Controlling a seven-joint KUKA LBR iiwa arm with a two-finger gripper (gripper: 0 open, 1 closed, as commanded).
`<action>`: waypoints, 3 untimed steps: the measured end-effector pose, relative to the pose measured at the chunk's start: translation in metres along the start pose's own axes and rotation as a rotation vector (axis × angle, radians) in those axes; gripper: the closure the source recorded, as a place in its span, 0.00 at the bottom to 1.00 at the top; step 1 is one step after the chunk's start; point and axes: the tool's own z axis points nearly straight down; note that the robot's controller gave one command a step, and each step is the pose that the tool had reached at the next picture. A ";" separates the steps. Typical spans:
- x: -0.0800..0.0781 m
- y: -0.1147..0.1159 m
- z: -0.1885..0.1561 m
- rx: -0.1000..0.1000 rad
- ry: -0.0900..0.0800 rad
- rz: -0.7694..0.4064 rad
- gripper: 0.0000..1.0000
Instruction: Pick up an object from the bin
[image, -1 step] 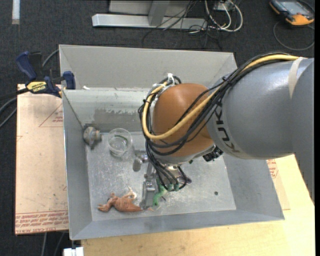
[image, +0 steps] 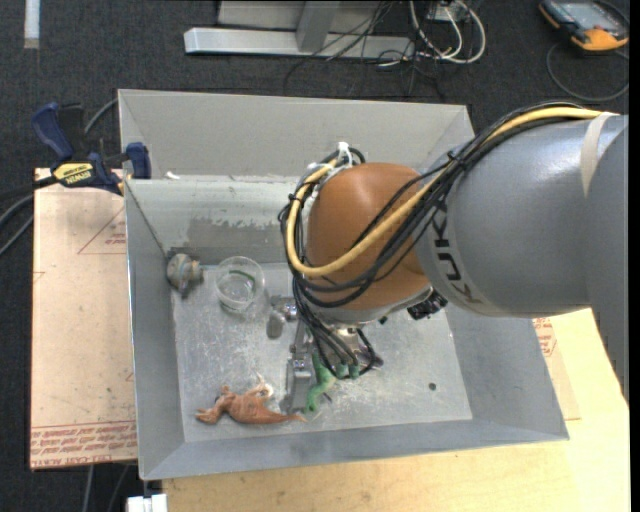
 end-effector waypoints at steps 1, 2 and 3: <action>0.014 0.020 0.062 0.000 0.009 -0.059 0.00; 0.014 0.014 0.051 -0.001 -0.001 0.224 0.00; 0.013 0.023 0.071 0.000 0.010 -0.040 0.00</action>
Offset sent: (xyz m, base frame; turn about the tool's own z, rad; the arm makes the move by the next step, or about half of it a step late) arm -0.0147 0.0136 -0.0504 0.2258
